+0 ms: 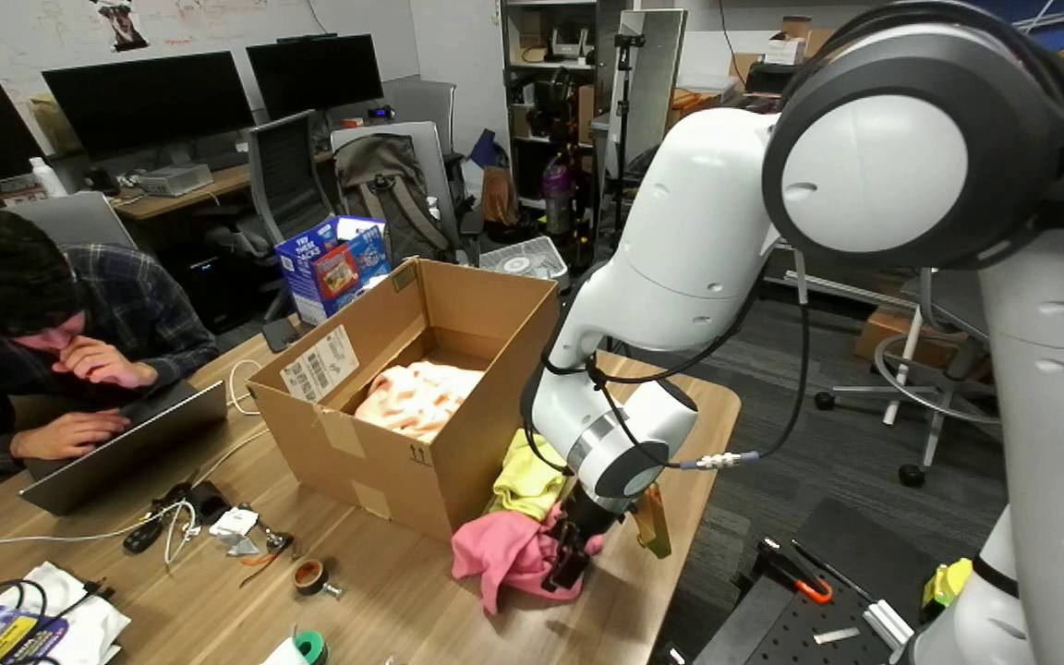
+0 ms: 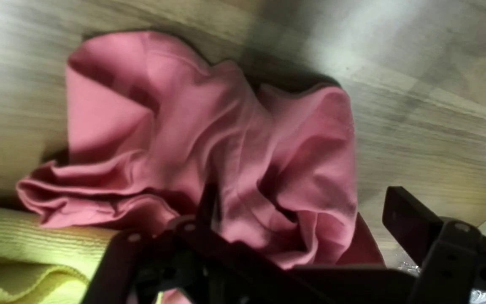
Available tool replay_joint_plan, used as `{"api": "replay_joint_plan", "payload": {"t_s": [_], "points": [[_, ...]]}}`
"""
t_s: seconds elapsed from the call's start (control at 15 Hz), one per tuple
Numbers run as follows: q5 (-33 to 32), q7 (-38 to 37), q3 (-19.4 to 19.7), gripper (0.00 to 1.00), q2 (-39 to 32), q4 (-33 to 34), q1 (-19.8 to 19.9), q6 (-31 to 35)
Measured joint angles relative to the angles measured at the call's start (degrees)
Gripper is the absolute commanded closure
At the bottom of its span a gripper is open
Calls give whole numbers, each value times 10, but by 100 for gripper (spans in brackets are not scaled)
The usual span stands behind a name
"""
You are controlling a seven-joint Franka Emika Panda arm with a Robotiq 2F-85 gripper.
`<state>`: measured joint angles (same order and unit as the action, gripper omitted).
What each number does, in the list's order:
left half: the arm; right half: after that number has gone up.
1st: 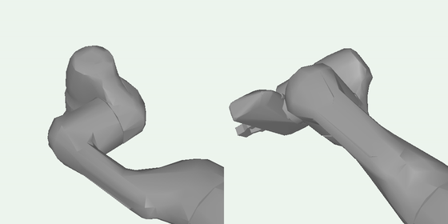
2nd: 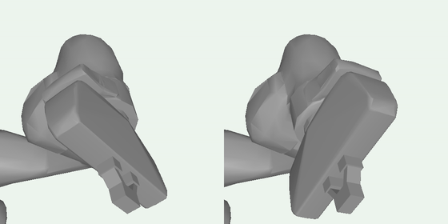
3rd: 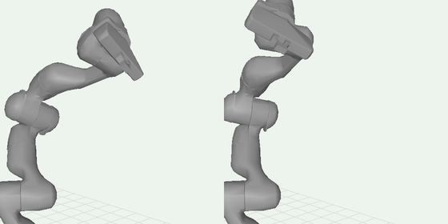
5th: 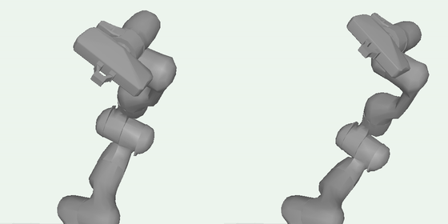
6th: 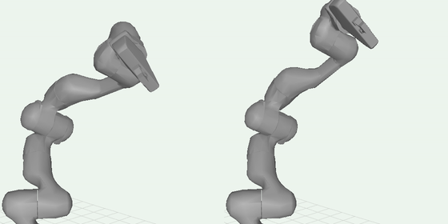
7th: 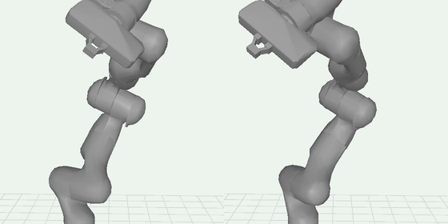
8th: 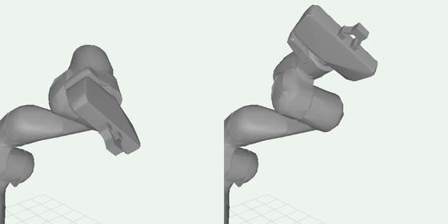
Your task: Put the clothes and towels in the box
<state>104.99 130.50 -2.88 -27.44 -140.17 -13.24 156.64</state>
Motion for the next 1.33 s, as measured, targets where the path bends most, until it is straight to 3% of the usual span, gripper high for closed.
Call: {"api": "replay_joint_plan", "payload": {"t_s": [0.8,0.87,0.93,1.33], "points": [[58,72,1,0,-51,44,0,-12],[63,76,1,25,-55,48,0,-12],[67,80,1,27,-57,51,0,-13],[78,81,1,73,-58,59,0,-13]]}}
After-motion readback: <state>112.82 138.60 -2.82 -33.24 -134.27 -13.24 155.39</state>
